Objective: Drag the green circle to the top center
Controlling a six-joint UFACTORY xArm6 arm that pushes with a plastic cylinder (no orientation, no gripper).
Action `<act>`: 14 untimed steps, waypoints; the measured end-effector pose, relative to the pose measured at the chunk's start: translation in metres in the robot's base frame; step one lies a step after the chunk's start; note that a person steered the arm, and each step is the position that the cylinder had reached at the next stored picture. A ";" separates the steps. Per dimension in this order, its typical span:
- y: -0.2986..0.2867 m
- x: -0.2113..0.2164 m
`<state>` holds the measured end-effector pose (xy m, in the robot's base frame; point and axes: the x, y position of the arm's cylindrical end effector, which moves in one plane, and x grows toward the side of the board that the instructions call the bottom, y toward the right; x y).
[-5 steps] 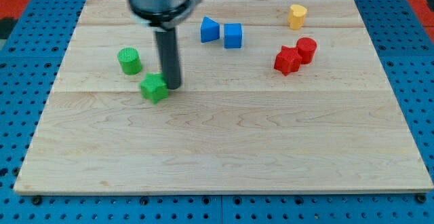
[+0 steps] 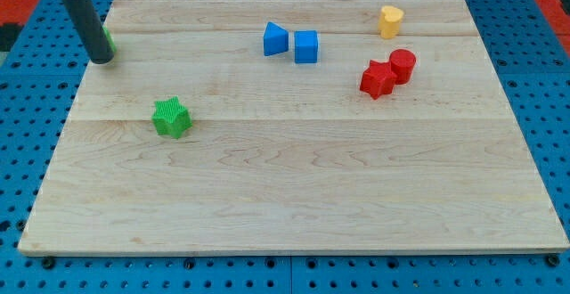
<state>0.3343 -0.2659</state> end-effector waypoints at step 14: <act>0.104 -0.099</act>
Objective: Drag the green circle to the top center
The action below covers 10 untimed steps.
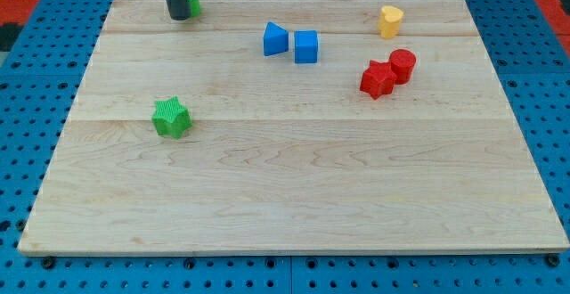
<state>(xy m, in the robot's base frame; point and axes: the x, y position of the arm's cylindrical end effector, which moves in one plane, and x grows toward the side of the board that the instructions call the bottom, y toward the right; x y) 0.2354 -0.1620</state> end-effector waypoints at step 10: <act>0.024 -0.044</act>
<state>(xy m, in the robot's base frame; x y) 0.1914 -0.1378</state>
